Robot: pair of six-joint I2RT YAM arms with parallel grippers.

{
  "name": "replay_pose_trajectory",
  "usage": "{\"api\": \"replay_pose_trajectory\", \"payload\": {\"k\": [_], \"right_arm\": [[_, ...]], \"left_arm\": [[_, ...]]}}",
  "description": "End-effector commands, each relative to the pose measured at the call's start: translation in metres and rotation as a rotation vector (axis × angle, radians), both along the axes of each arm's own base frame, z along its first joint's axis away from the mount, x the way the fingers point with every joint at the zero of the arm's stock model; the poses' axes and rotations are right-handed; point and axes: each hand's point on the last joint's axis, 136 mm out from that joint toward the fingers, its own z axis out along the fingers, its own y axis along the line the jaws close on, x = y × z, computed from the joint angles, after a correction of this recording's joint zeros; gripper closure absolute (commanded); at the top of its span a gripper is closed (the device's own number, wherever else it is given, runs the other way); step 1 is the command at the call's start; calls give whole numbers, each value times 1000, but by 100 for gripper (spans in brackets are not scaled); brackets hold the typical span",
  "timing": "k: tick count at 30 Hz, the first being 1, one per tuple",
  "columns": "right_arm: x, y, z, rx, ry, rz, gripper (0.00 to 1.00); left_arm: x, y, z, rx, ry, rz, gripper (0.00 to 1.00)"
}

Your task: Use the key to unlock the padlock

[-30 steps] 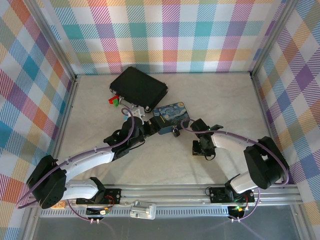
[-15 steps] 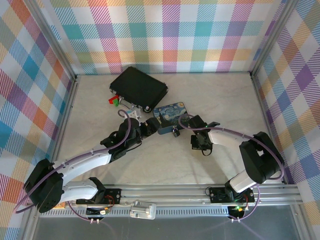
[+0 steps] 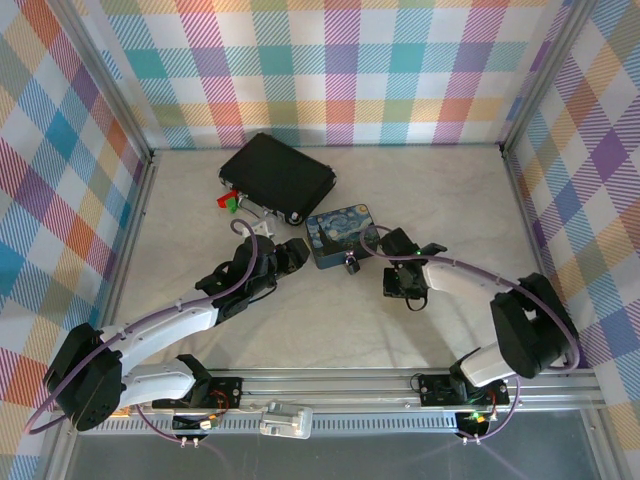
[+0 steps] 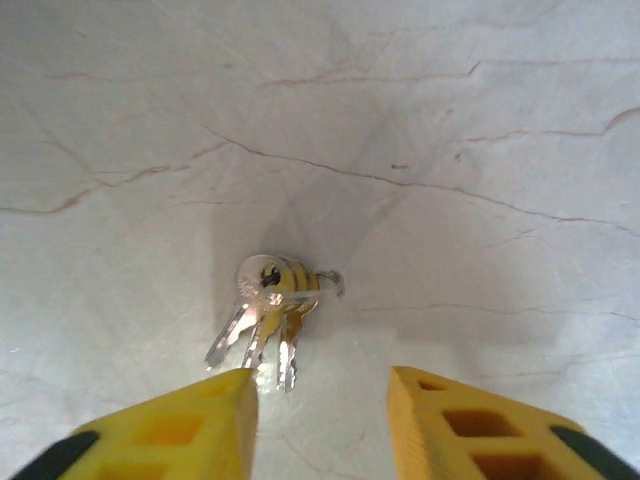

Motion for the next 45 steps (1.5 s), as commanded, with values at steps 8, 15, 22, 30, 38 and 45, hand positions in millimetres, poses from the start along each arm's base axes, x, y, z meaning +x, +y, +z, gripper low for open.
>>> {"api": "replay_pose_trajectory", "payload": {"k": [8, 15, 22, 30, 38, 45], "right_arm": [[23, 10, -3, -29, -11, 66, 56], [20, 0, -28, -98, 48, 1, 60], [11, -5, -43, -94, 84, -62, 88], [15, 1, -12, -8, 26, -78, 100], [20, 16, 34, 170, -63, -85, 100], [42, 45, 102, 431, -273, -60, 100]], "left_arm": [[0, -10, -2, -56, 23, -56, 55], [-3, -10, -5, -46, 34, -69, 52], [-4, -6, 2, -41, 6, -63, 53], [-3, -12, 3, -13, 3, -98, 55], [-2, -46, -5, -66, 50, -225, 55], [-5, -82, 27, -244, -70, -257, 57]]}}
